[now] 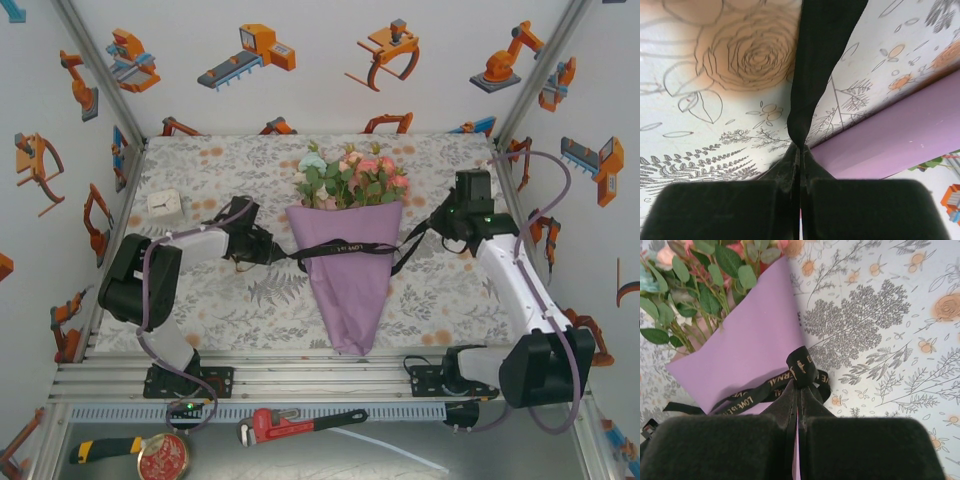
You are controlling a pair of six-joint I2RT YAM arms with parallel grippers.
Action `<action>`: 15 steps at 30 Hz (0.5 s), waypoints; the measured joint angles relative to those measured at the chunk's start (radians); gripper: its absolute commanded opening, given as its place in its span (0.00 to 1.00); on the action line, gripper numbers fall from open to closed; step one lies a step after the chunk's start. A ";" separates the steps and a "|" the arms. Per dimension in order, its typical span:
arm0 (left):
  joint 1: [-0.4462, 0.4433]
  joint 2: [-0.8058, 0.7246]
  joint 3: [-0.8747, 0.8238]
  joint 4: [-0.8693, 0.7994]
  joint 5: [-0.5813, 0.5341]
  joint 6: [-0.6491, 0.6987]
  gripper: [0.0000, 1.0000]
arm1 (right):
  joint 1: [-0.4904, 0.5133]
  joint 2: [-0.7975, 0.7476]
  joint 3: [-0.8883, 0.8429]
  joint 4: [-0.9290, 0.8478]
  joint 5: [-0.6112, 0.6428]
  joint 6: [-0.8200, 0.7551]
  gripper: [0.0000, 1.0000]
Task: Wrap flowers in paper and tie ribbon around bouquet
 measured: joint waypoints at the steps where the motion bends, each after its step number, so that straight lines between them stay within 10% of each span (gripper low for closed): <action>1: 0.012 0.000 0.000 -0.002 0.003 0.008 0.00 | -0.020 0.005 0.007 0.000 -0.002 -0.003 0.00; 15: 0.307 -0.119 -0.052 -0.196 0.038 0.312 0.00 | -0.326 0.193 0.069 0.006 -0.107 -0.019 0.00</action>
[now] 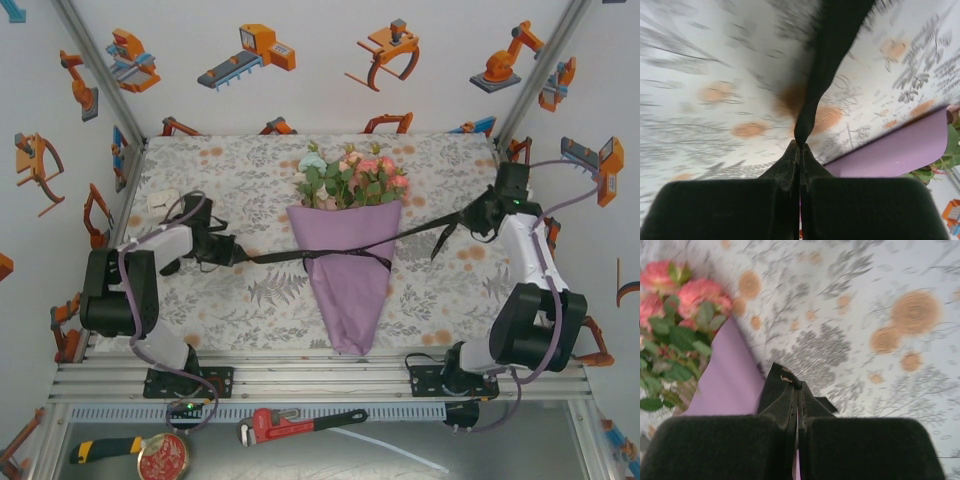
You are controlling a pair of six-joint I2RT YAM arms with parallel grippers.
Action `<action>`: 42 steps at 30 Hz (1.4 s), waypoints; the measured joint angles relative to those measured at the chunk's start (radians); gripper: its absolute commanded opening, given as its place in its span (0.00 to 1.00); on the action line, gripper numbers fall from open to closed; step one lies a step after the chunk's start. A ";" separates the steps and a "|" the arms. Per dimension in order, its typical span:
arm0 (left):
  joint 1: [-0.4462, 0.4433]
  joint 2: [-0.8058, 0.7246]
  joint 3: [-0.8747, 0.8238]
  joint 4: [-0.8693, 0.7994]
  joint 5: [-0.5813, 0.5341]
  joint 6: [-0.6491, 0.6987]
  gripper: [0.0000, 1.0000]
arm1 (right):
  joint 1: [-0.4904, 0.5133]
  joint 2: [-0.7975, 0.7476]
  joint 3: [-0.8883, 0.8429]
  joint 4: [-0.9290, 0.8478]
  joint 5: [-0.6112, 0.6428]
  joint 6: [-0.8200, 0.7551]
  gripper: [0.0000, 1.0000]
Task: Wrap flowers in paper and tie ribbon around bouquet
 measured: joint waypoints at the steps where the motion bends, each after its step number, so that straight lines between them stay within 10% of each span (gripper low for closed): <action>1: 0.029 -0.025 -0.015 -0.016 -0.002 0.020 0.00 | -0.035 0.000 0.000 -0.008 0.005 -0.003 0.00; 18: 0.443 -0.090 0.077 -0.146 -0.031 0.356 0.00 | -0.217 0.219 0.169 -0.047 0.050 0.023 0.00; 34: 0.485 -0.123 0.134 -0.129 -0.061 0.395 0.05 | -0.218 0.206 0.053 -0.031 0.196 0.192 0.00; 37: 0.370 -0.122 0.148 -0.093 -0.090 0.448 0.33 | -0.223 0.201 0.007 0.029 0.167 0.146 0.29; 42: 0.184 -0.136 0.174 -0.026 -0.097 0.615 0.51 | -0.222 0.173 -0.012 0.074 0.096 0.028 0.57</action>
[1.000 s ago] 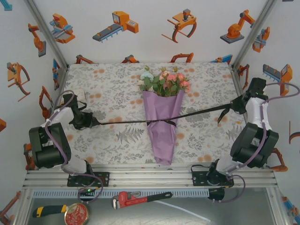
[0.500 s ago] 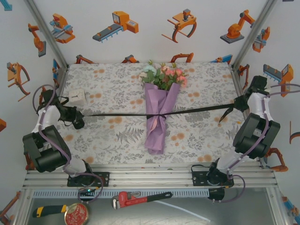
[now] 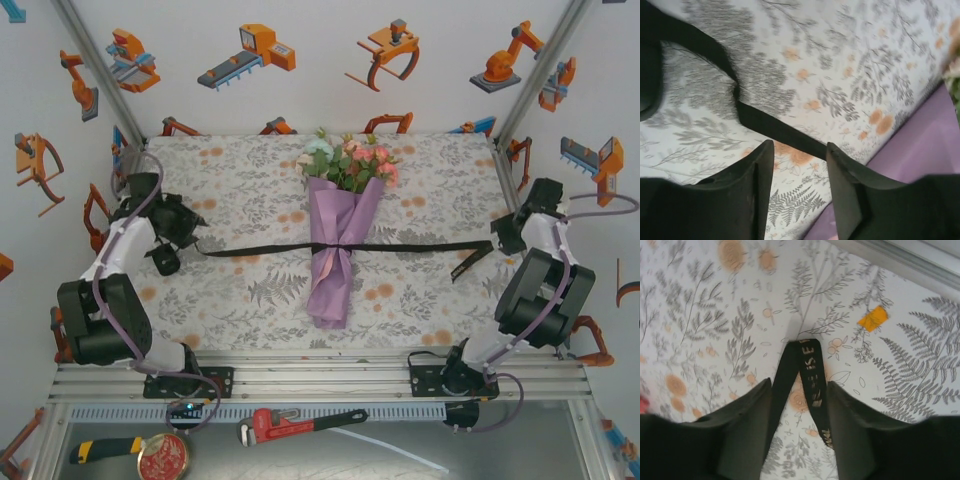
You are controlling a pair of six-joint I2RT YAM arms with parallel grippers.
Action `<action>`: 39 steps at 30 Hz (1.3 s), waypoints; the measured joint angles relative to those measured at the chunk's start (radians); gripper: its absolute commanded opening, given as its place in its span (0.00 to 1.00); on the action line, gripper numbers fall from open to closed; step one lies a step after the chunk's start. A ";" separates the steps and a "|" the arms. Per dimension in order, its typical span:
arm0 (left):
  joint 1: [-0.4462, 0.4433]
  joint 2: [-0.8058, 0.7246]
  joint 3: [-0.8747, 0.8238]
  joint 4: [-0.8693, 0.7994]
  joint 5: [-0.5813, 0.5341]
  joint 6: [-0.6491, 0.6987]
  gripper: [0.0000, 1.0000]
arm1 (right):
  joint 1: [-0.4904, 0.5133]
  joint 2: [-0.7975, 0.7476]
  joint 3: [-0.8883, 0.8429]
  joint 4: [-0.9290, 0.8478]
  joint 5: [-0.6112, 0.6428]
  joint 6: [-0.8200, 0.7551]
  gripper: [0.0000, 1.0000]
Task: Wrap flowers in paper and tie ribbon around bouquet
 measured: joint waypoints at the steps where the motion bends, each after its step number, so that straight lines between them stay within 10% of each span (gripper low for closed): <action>1: -0.026 -0.008 0.001 0.010 0.001 0.049 0.53 | 0.005 -0.011 0.000 0.006 -0.020 -0.030 0.58; 6: -0.224 -0.032 0.074 0.029 0.060 0.449 0.59 | 0.121 -0.046 0.053 0.009 -0.157 -0.279 0.58; 11: -0.451 -0.030 0.111 -0.008 0.150 0.913 0.64 | 0.448 -0.029 0.133 -0.023 -0.330 -0.789 0.59; 18: -0.537 0.130 0.176 -0.137 0.165 1.273 0.69 | 0.724 0.161 0.209 -0.221 -0.454 -1.323 0.59; 26: -0.579 0.329 0.240 -0.180 0.158 1.423 0.71 | 0.816 0.312 0.229 -0.249 -0.444 -1.412 0.59; 34: -0.620 0.434 0.291 -0.124 0.147 1.440 0.64 | 0.838 0.312 0.184 -0.151 -0.423 -1.365 0.25; 39: -0.634 0.480 0.300 -0.103 0.146 1.446 0.28 | 0.838 0.312 0.177 -0.137 -0.423 -1.345 0.00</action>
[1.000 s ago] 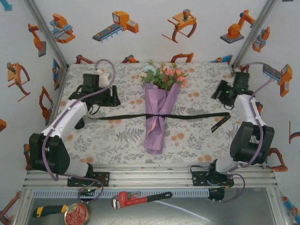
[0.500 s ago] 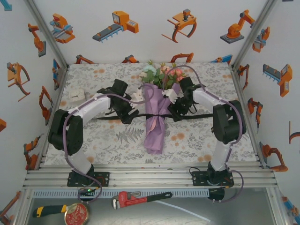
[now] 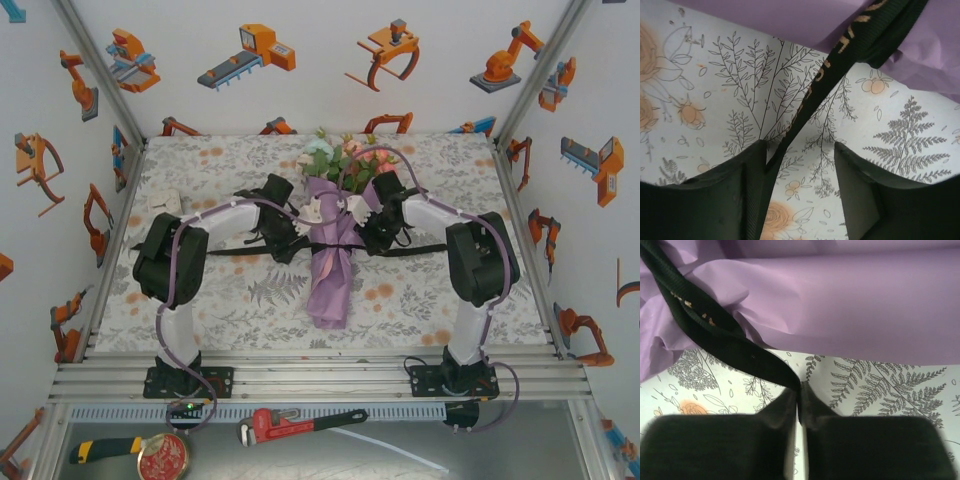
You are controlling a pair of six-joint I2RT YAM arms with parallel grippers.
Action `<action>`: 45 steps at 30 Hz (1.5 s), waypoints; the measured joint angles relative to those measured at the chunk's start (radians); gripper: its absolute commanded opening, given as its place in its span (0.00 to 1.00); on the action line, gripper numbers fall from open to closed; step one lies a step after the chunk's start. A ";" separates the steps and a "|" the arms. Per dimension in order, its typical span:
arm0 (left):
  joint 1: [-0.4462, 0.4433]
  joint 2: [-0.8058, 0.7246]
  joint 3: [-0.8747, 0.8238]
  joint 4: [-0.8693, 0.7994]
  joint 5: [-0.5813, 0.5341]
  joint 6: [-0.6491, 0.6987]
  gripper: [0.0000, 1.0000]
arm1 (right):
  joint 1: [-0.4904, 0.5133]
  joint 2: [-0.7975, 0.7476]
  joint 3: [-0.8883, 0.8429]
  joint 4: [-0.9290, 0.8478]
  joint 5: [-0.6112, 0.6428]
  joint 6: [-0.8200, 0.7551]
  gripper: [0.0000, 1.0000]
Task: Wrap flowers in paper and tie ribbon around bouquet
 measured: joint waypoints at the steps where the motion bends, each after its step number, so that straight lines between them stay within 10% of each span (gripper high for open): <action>1: 0.000 0.003 0.006 0.003 0.000 0.003 0.15 | 0.000 0.000 0.000 0.000 -0.002 0.005 0.00; 3: -0.002 0.007 0.008 0.010 -0.006 0.008 0.00 | 0.000 0.000 0.000 -0.001 -0.002 0.011 0.00; 23: 0.168 -0.249 -0.214 0.103 0.052 -0.094 0.00 | -0.232 -0.101 -0.118 -0.028 0.119 0.830 0.00; 33: 0.223 -0.296 -0.255 0.100 0.173 -0.173 0.00 | -0.257 -0.168 -0.158 -0.060 0.183 0.923 0.00; 45: -0.013 -0.325 -0.138 0.205 0.225 -0.413 0.02 | -0.086 -0.223 -0.035 0.059 0.006 1.168 0.00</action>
